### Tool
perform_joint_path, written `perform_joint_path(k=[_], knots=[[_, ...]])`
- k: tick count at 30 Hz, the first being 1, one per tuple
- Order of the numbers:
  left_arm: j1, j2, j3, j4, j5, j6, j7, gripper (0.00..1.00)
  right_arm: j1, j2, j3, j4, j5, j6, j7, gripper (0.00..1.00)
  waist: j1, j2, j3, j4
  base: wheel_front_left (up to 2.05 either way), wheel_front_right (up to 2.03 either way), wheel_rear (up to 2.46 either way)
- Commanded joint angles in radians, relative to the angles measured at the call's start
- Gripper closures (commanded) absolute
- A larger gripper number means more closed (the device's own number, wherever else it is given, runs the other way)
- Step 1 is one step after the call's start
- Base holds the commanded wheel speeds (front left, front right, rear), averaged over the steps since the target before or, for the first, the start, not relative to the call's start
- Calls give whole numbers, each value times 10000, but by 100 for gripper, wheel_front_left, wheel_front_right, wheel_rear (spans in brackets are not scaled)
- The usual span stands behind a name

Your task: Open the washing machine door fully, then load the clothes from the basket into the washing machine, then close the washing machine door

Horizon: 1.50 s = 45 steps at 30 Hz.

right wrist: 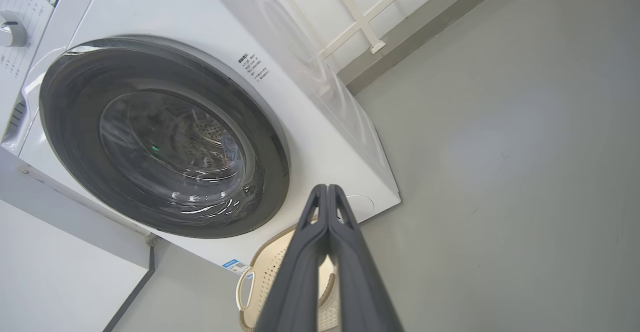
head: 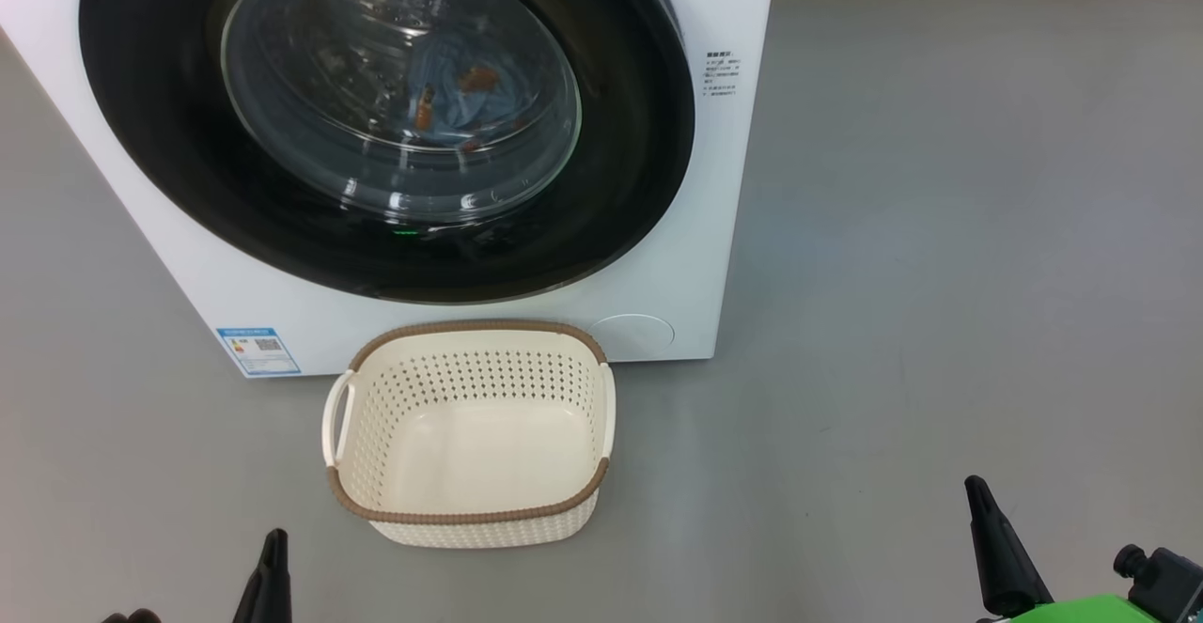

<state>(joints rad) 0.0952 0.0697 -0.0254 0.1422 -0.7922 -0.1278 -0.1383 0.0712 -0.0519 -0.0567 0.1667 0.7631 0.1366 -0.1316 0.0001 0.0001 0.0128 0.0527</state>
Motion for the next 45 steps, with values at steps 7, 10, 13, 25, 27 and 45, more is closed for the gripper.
perform_joint_path(k=[7,10,13,25,27,45], knots=[[-616,163,264,-68,-972,-14,233,100,-581,-135,4,-117,1027,-27,256,100,-1,-1,-10,-52,0,0,0],[-676,163,292,-21,-1305,-14,316,100,-633,-138,-9,-79,1364,-28,342,100,-1,-1,-14,-72,0,0,0],[-736,162,321,26,-1638,-15,400,100,-685,-140,-22,-40,1700,-30,428,100,-1,-1,-17,-93,0,0,0],[-958,154,434,199,-2855,-17,712,100,-876,-145,-74,102,2931,-35,749,100,-1,-1,-31,-170,0,0,0],[-998,152,455,230,-3072,-18,769,100,-910,-146,-83,128,3151,-36,807,100,-1,-1,-34,-184,0,0,0],[-1362,125,658,514,-5038,-22,1294,100,-1223,-145,-181,361,5146,-44,1340,100,-1,-1,-57,-309,0,0,0]])
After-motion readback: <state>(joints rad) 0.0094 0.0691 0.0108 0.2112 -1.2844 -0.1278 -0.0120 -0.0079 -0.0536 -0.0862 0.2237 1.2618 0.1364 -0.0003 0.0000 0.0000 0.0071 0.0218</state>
